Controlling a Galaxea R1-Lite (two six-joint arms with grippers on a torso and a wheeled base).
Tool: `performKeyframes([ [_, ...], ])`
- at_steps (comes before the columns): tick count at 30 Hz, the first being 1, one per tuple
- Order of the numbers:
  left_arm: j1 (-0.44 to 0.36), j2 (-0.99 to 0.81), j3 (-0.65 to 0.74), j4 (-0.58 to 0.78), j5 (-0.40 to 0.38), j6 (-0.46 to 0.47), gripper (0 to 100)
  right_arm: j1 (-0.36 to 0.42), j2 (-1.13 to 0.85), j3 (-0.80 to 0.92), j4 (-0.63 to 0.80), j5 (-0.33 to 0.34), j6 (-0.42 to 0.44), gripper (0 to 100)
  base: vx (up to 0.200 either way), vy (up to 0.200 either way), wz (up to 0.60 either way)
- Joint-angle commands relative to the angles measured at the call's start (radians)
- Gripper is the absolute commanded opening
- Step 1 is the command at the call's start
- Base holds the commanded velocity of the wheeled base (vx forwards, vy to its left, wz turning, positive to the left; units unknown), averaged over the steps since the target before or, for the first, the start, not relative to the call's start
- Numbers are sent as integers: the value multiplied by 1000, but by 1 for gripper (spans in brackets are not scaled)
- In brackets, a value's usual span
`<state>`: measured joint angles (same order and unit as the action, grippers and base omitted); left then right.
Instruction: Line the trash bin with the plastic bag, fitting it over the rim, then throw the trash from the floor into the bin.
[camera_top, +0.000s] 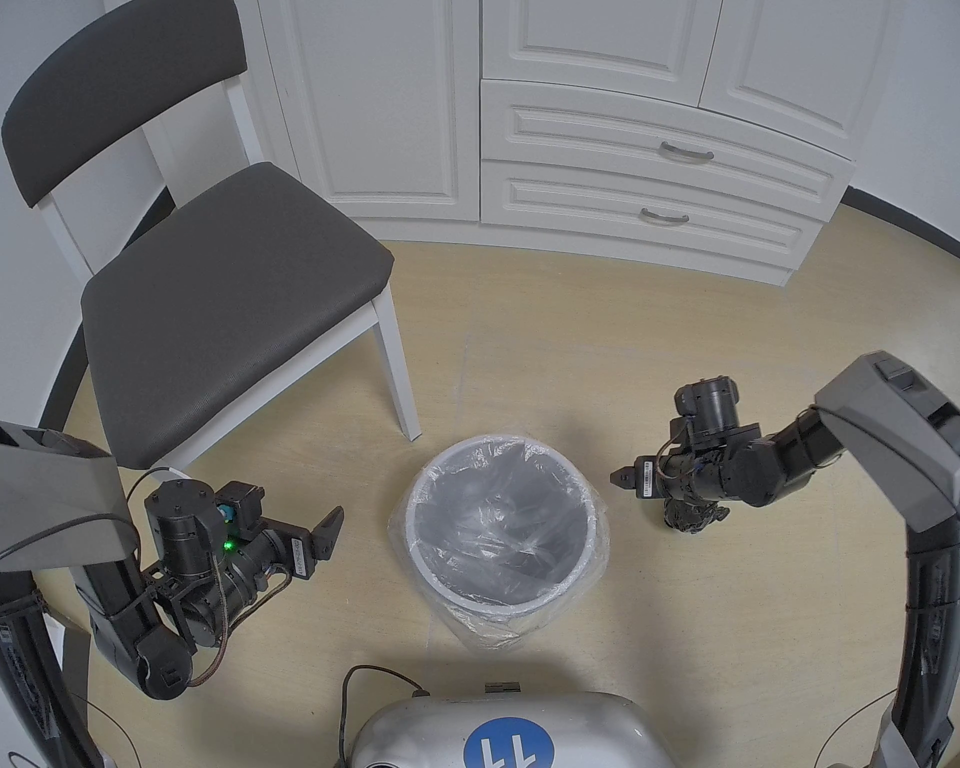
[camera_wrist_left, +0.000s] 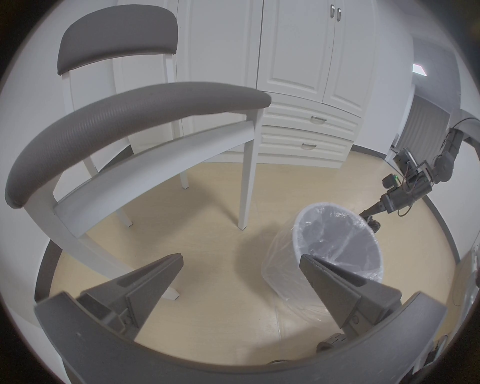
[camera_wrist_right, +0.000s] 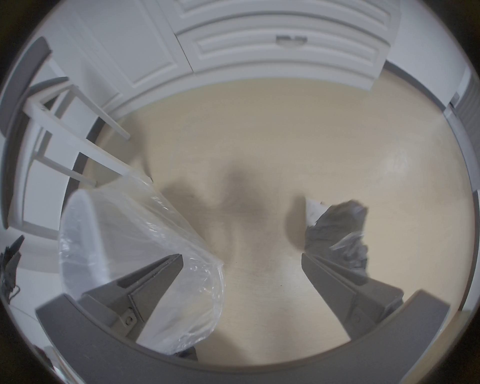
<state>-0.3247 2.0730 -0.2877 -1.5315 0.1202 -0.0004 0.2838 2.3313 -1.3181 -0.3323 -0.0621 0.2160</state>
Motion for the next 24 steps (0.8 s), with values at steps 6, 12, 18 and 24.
performKeyframes([
  [6,-139,-258,171,-1,4,0,100,-15,-655,608,-401,-28,-291,100,0,0,0],
  [12,-180,-317,200,-1,13,2,100,-74,-741,678,-398,-28,-297,100,0,0,0],
  [18,-198,-393,194,-1,82,2,100,-137,-670,637,-358,-24,-316,100,0,0,0],
  [24,-174,-444,186,1,79,2,100,-160,-590,596,-363,-16,-308,100,0,0,0],
])
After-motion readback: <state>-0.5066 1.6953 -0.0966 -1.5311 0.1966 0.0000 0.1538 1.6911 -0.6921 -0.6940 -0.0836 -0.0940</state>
